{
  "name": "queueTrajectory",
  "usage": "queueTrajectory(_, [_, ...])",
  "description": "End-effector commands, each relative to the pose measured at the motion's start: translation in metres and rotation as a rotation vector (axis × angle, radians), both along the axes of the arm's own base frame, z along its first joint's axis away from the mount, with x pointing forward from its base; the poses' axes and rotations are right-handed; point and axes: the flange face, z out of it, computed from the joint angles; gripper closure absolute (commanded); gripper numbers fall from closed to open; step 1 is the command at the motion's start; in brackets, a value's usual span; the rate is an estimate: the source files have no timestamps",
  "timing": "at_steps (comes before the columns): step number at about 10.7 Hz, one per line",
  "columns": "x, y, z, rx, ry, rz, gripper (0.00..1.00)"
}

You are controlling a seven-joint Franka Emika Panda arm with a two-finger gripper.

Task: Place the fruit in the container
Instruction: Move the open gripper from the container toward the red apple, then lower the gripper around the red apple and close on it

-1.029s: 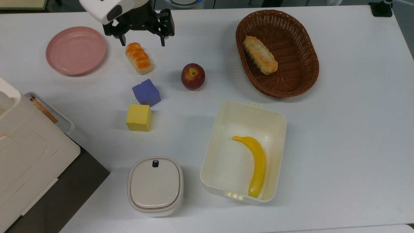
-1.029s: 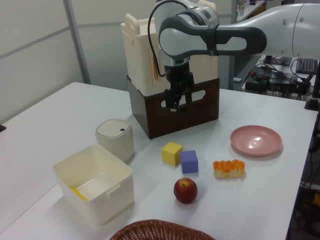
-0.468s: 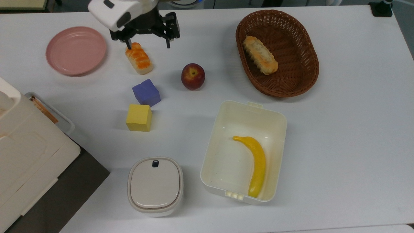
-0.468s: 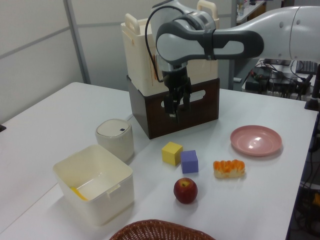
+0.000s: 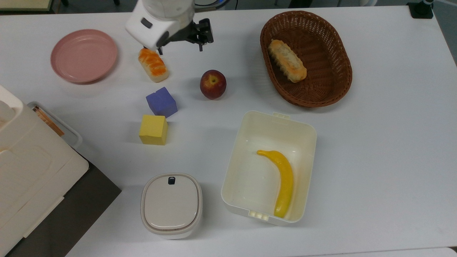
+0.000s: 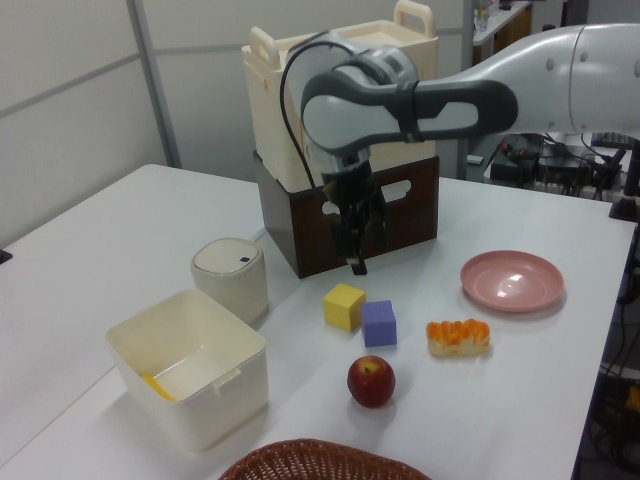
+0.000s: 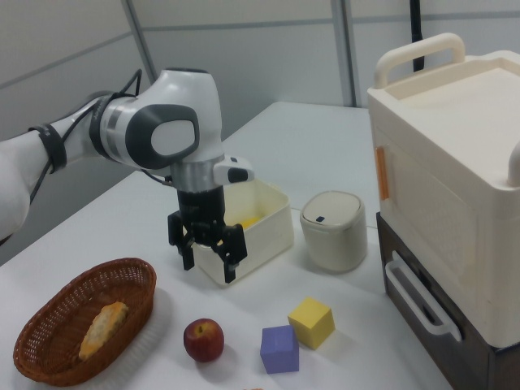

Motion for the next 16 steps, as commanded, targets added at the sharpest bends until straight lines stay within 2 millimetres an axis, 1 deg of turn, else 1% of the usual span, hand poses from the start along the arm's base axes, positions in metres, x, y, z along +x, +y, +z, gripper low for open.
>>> queueTrajectory(1, [-0.007,0.016,-0.026,0.016,0.079,0.045,0.00])
queueTrajectory(5, [-0.009,0.042,-0.075,0.000,0.173,0.072,0.00])
queueTrajectory(6, [-0.009,0.046,-0.090,-0.005,0.199,0.075,0.00])
queueTrajectory(8, [-0.006,0.055,-0.110,-0.019,0.225,0.074,0.00])
queueTrajectory(10, [-0.003,0.061,-0.137,-0.034,0.261,0.085,0.00])
queueTrajectory(11, [-0.003,0.071,-0.148,-0.046,0.277,0.100,0.00])
queueTrajectory(13, [0.000,0.076,-0.161,-0.056,0.280,0.096,0.00])
queueTrajectory(14, [0.002,0.083,-0.167,-0.066,0.267,0.089,0.00])
queueTrajectory(16, [0.009,0.088,-0.172,-0.088,0.217,0.037,0.00])
